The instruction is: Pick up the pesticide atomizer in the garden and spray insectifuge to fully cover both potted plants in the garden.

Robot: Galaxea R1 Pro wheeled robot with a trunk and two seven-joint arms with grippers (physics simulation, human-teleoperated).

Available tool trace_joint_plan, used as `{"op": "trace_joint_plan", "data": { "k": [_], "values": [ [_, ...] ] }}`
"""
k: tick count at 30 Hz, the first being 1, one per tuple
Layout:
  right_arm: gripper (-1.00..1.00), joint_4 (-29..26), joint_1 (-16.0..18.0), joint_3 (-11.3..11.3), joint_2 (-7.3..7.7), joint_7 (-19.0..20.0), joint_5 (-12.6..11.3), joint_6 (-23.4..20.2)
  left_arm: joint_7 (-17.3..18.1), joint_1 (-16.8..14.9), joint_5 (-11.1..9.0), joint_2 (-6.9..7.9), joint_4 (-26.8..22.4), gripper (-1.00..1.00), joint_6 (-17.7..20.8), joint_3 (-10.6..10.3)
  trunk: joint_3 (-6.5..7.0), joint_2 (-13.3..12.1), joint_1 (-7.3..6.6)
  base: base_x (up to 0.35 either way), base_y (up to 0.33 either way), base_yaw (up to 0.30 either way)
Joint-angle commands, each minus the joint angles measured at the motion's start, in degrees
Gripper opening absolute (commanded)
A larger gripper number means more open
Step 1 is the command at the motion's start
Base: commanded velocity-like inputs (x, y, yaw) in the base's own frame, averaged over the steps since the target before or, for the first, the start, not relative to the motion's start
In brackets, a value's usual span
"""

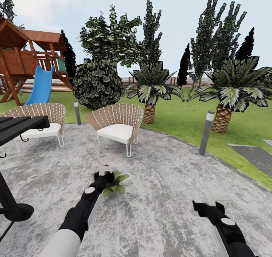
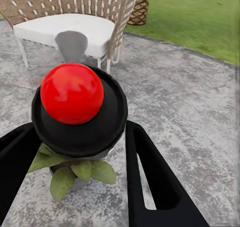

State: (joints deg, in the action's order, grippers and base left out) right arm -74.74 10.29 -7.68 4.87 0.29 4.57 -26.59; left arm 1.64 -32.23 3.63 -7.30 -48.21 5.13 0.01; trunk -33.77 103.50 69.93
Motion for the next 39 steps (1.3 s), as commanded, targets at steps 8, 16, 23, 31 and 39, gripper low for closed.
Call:
{"op": "trace_joint_plan", "data": {
  "k": [8,16,23,31,39],
  "values": [
    [1.00,0.1,0.2,4.6,4.57,22.8,5.3,-0.6,8.8,0.0,3.4,1.73,0.0,-1.00,9.7,-14.9,-0.06,0.0,-0.01,0.000,0.000,0.000],
    [1.00,-0.1,7.6,5.0,4.79,54.3,18.0,-0.7,31.6,0.0,9.5,3.47,0.0,-1.00,11.9,-19.8,-0.06,0.0,-0.01,0.000,0.000,0.000],
    [1.00,0.0,12.7,5.0,4.80,68.7,18.7,-0.7,48.7,0.0,19.0,3.67,0.0,-1.00,11.9,-19.9,-0.06,0.0,-0.01,0.000,0.000,0.000],
    [-1.00,-0.1,13.1,5.1,4.71,69.4,18.7,-0.7,58.0,0.0,29.9,3.69,0.0,-1.00,11.9,-19.9,-0.06,0.0,-0.01,0.000,0.000,0.000],
    [-1.00,0.1,13.1,5.9,4.55,69.4,18.5,-0.1,60.6,0.0,31.8,3.69,0.0,-1.00,11.9,-19.9,-0.06,0.0,-0.01,0.000,0.000,0.000]
  ]
}}
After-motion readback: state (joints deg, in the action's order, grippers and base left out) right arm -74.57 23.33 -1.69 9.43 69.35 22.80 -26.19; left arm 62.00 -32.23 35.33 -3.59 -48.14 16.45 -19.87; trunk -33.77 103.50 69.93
